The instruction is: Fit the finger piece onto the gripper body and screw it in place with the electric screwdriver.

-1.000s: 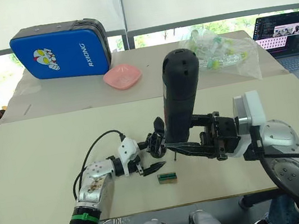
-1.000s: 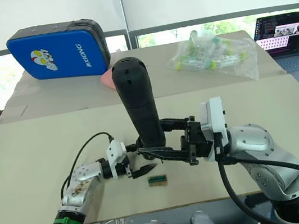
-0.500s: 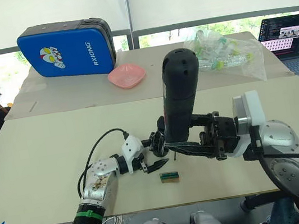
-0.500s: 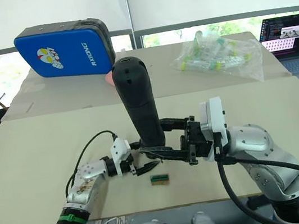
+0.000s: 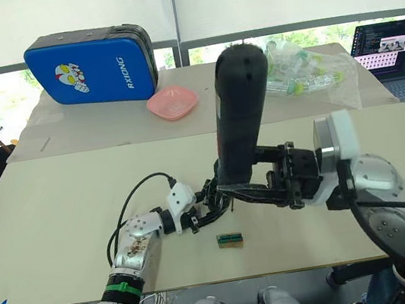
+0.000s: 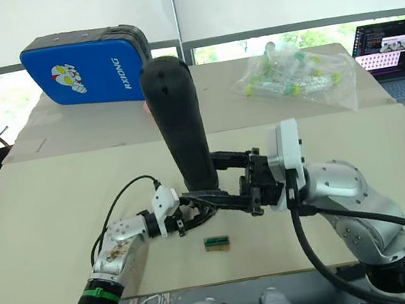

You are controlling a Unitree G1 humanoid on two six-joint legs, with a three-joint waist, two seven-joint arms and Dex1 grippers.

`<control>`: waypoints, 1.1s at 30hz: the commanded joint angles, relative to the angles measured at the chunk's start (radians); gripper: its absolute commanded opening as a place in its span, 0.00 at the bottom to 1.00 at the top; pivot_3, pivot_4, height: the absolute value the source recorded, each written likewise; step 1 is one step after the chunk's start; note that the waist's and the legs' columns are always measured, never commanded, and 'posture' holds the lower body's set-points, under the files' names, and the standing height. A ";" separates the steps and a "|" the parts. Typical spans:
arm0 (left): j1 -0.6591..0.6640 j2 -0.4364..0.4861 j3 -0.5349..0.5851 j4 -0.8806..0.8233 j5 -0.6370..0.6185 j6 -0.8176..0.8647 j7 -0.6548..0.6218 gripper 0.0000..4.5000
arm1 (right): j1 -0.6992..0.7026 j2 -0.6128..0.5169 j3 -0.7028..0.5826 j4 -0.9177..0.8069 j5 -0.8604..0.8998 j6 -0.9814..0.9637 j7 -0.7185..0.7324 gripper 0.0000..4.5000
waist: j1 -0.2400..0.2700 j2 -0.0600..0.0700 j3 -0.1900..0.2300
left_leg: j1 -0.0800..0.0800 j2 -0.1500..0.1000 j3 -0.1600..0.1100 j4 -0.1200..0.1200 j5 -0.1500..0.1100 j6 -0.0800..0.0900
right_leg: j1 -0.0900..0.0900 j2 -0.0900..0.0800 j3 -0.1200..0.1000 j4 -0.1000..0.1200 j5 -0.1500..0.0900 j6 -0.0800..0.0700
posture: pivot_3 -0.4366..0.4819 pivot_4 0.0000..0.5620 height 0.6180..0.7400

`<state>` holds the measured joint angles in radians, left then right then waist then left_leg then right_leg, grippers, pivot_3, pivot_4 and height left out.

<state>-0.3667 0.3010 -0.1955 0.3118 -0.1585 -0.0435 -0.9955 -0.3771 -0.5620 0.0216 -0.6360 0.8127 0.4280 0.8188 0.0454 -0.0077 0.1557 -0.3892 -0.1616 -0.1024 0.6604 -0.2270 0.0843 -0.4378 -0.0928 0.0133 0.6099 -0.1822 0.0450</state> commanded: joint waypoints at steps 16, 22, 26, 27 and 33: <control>0.010 0.017 -0.029 -0.004 0.025 0.046 0.006 0.51 | -0.276 0.104 0.064 0.069 0.035 0.155 -0.124 0.43 | -0.002 0.000 0.000 | -0.001 -0.001 0.000 0.000 0.000 0.000 | -0.001 0.000 0.000 0.000 0.000 -0.001 | 0.48 0.27 1.00; 0.014 0.015 -0.030 -0.017 0.031 0.056 0.025 0.51 | -0.280 0.129 0.096 0.115 -0.039 0.139 -0.113 0.43 | -0.003 0.000 0.000 | 0.000 -0.001 0.000 0.000 0.000 0.000 | -0.001 0.000 0.000 0.000 0.000 -0.001 | 0.48 0.27 1.00; 0.015 0.015 -0.029 -0.014 0.031 0.057 0.031 0.51 | -0.271 0.144 0.118 0.136 -0.085 0.122 -0.095 0.43 | -0.002 0.000 0.000 | 0.000 -0.001 0.000 0.000 0.000 0.000 | -0.001 0.000 0.000 0.000 0.001 -0.001 | 0.48 0.27 1.00; 0.016 0.016 -0.029 -0.013 0.030 0.057 0.032 0.51 | -0.268 0.149 0.123 0.140 -0.094 0.120 -0.092 0.43 | -0.003 0.000 0.000 | 0.000 -0.001 0.000 0.000 0.000 0.000 | -0.001 0.001 0.000 0.000 0.001 -0.001 | 0.48 0.27 1.00; 0.022 0.018 -0.030 -0.018 0.028 0.062 0.034 0.51 | -0.253 0.174 0.135 0.152 -0.137 0.112 -0.076 0.43 | -0.003 0.000 0.000 | 0.000 -0.001 0.000 0.000 0.000 0.000 | -0.001 0.001 0.000 0.000 0.001 -0.001 | 0.48 0.27 1.00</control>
<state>-0.3609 0.3142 -0.2033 0.2770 -0.1583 -0.0138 -0.9761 -0.6146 -0.4003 0.1782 -0.4607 0.6730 0.5900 0.7387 0.0419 -0.0077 0.1557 -0.3896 -0.1623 -0.1025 0.6604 -0.2272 0.0844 -0.4389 -0.0920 0.0131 0.6103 -0.1815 0.0440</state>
